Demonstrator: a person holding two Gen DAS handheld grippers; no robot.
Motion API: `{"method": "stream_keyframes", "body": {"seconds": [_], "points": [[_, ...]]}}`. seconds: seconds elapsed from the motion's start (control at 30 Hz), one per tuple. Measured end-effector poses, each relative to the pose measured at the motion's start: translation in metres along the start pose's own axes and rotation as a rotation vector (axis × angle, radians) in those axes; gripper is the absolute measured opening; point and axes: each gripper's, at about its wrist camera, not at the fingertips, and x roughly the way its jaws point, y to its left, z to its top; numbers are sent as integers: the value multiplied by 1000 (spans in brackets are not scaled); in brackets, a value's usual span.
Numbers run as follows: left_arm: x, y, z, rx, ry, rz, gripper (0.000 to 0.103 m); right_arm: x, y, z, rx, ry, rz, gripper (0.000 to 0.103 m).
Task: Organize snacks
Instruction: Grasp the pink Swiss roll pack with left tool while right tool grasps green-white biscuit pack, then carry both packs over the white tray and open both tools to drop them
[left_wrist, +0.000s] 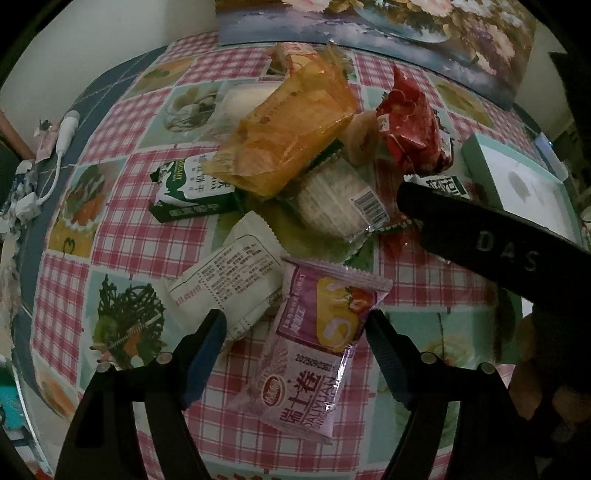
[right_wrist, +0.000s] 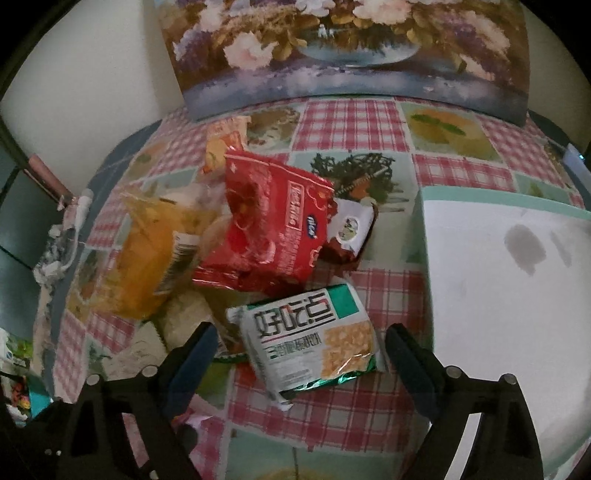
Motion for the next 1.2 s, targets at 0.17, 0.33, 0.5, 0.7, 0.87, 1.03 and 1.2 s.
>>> {"method": "stream_keyframes", "body": {"seconds": [0.17, 0.33, 0.5, 0.7, 0.87, 1.03, 1.2], "points": [[2, -8, 0, 28, 6, 24, 82, 6, 0, -1, -23, 17, -18, 88], [3, -11, 0, 25, 3, 22, 82, 6, -3, -2, -12, 17, -12, 78], [0, -6, -1, 12, -10, 18, 72, 3, -4, -3, 4, 18, 5, 75], [-6, -12, -3, 39, -22, 4, 46, -7, -9, -11, 24, 17, 26, 75], [-11, -14, -3, 25, -40, 4, 43, -20, -12, -18, 46, -4, 36, 75], [-20, -8, -3, 3, -64, -11, 42, -32, -16, -20, 70, -23, 48, 75], [-29, -3, -6, -31, -91, -8, 41, -46, -20, -24, 88, -48, 55, 75]]}}
